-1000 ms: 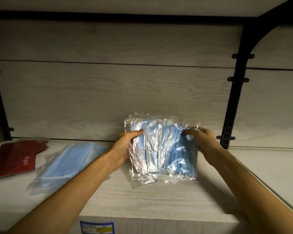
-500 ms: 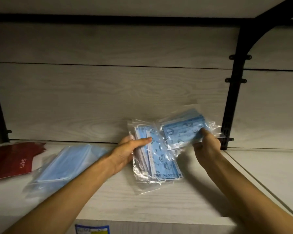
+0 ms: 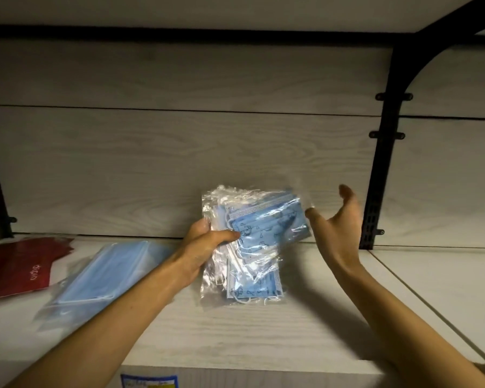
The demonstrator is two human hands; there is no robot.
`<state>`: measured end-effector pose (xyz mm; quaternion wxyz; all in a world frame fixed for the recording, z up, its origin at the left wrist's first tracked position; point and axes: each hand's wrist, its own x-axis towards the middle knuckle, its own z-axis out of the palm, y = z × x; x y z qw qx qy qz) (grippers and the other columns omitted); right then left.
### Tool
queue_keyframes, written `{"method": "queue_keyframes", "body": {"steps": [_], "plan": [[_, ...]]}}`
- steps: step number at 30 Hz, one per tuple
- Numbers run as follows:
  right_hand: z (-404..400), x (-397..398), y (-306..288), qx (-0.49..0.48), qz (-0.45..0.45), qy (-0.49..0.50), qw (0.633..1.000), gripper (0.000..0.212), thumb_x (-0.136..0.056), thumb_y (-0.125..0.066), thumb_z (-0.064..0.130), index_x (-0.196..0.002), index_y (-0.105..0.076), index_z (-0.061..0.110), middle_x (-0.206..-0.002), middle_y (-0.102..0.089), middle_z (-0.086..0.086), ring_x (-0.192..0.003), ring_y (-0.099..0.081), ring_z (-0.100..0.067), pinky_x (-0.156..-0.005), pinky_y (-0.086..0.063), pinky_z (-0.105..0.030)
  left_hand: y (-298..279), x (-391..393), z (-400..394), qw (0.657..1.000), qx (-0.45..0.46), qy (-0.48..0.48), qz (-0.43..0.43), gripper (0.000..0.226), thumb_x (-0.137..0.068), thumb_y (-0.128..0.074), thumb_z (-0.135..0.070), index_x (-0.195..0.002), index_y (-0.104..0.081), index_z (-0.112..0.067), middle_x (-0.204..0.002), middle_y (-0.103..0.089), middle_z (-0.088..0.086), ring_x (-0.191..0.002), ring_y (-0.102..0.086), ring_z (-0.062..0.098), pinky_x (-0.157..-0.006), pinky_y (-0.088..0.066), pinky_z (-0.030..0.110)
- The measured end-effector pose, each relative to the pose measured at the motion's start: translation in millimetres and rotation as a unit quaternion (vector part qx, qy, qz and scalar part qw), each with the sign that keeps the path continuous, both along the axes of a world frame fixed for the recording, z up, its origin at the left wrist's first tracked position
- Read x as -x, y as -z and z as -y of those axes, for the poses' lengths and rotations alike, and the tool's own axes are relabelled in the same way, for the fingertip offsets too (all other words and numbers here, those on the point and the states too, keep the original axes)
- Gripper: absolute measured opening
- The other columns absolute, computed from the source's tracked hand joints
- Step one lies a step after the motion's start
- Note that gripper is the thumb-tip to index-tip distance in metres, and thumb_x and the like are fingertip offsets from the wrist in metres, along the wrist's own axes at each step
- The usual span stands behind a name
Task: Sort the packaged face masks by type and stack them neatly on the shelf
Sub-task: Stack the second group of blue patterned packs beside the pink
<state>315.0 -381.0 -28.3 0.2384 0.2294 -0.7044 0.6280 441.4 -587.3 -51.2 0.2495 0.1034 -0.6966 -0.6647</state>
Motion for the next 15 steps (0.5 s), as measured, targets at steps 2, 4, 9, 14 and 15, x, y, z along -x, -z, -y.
{"method": "queue_keyframes", "body": {"steps": [2, 4, 9, 14, 15], "plan": [[-2.6, -3.0, -4.8, -0.046, -0.186, 0.023, 0.981, 0.079, -0.077, -0.066, 0.024, -0.149, -0.037, 0.008, -0.149, -0.042, -0.008, -0.139, -0.037, -0.021, -0.116, -0.030, -0.034, 0.2, 0.3, -2.7, 1.000, 0.017, -0.005, -0.012, 0.037, -0.080, -0.079, -0.005, -0.113, -0.063, -0.007, -0.102, -0.077, 0.008, -0.096, -0.074, 0.021, -0.080, -0.059, 0.027], [-1.8, -2.5, -3.9, -0.110, -0.285, -0.001, 0.952, 0.082, -0.075, -0.063, 0.027, -0.150, -0.036, 0.008, -0.155, -0.038, -0.007, -0.146, -0.028, -0.024, -0.120, -0.026, -0.043, 1.4, 0.8, -4.6, 0.999, 0.027, -0.014, -0.016, 0.034, -0.080, -0.079, -0.003, -0.110, -0.063, -0.004, -0.098, -0.077, 0.014, -0.091, -0.075, 0.029, -0.076, -0.061, 0.032], [4.7, -0.3, 0.0, -0.247, -0.382, 0.036, 0.890, 0.095, -0.075, -0.065, 0.045, -0.156, -0.028, 0.013, -0.167, -0.015, -0.008, -0.155, -0.006, -0.030, -0.121, -0.011, -0.060, 4.6, 2.7, -1.2, 0.998, 0.052, -0.010, -0.018, 0.030, -0.081, -0.078, -0.001, -0.109, -0.066, -0.005, -0.101, -0.075, 0.018, -0.092, -0.074, 0.032, -0.075, -0.060, 0.029], [5.0, 0.0, 2.1, -0.331, -0.420, 0.087, 0.841, 0.089, -0.078, -0.065, 0.051, -0.154, -0.035, 0.017, -0.158, -0.035, -0.008, -0.153, -0.015, -0.032, -0.119, -0.008, -0.065, 4.3, 1.6, -2.9, 0.997, 0.070, -0.005, -0.010, 0.026, -0.083, -0.078, -0.003, -0.105, -0.066, -0.009, -0.100, -0.075, 0.016, -0.091, -0.074, 0.029, -0.078, -0.061, 0.035], [5.3, -0.4, 4.4, -0.345, -0.408, 0.097, 0.840, 0.083, -0.079, -0.066, 0.050, -0.151, -0.041, 0.017, -0.150, -0.045, -0.007, -0.149, -0.025, -0.031, -0.120, -0.009, -0.063, 3.7, 1.0, -4.0, 0.998, 0.068, 0.000, -0.012, 0.026, -0.083, -0.078, -0.002, -0.105, -0.067, -0.010, -0.099, -0.076, 0.012, -0.090, -0.075, 0.026, -0.077, -0.061, 0.033]]}}
